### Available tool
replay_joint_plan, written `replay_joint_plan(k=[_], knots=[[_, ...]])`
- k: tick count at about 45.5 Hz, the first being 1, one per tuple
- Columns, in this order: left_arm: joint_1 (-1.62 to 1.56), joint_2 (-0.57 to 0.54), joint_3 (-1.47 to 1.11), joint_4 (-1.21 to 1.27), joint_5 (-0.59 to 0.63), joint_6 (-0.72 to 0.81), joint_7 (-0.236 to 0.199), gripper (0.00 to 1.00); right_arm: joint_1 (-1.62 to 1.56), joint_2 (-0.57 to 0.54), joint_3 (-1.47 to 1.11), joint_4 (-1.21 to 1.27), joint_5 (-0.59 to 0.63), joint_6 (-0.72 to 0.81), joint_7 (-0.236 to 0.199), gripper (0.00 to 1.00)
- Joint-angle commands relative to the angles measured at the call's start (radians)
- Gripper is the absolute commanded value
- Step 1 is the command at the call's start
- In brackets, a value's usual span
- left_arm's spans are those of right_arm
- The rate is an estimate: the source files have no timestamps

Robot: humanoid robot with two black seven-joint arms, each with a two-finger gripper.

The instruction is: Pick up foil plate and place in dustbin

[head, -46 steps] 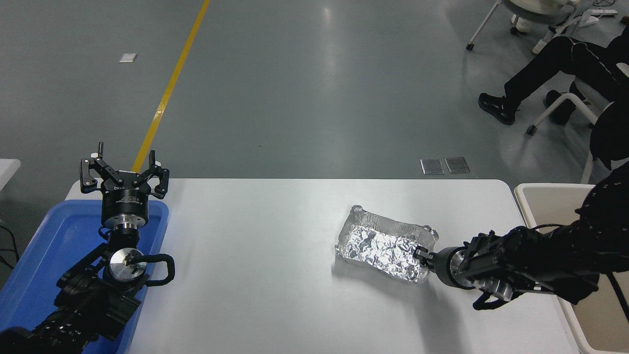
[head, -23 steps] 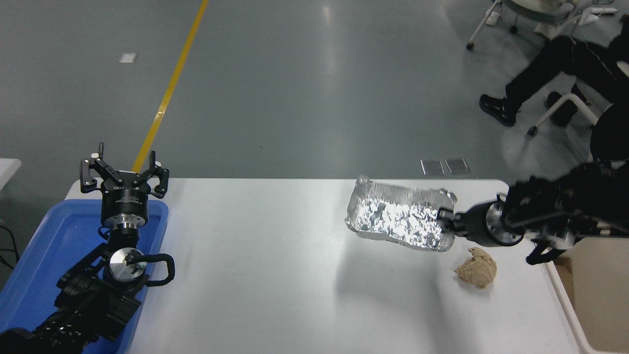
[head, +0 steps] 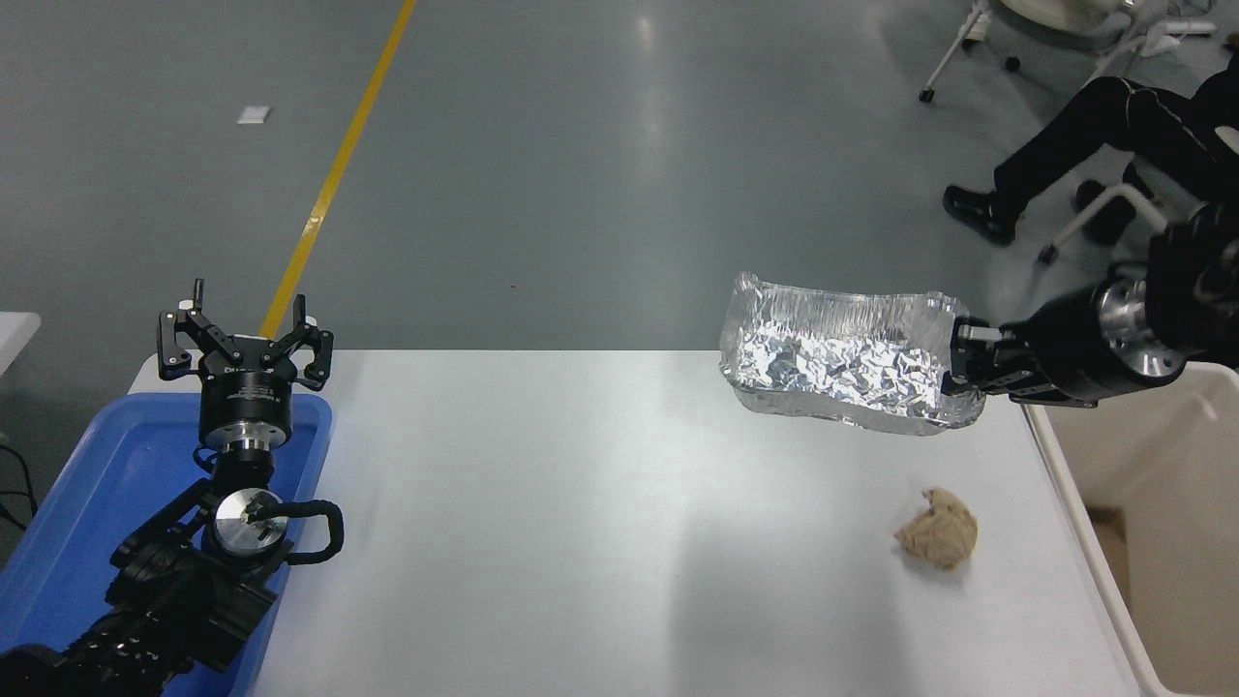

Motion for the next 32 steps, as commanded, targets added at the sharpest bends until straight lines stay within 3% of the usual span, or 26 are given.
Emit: replay_joint_plan(k=[1, 18, 32], knots=[[0.000, 0.000, 0.000, 0.000, 0.000, 0.000, 0.000, 0.99, 0.132, -0.064, -0.018, 0.011, -0.018, 0.113, 0.000, 0.00], [0.000, 0.000, 0.000, 0.000, 0.000, 0.000, 0.000, 0.99, 0.107, -0.075, -0.018, 0.002, -0.053, 0.114, -0.003, 0.00], [0.000, 0.000, 0.000, 0.000, 0.000, 0.000, 0.000, 0.99, -0.339, -0.069, 0.020, -0.269, -0.085, -0.061, -0.003, 0.00]])
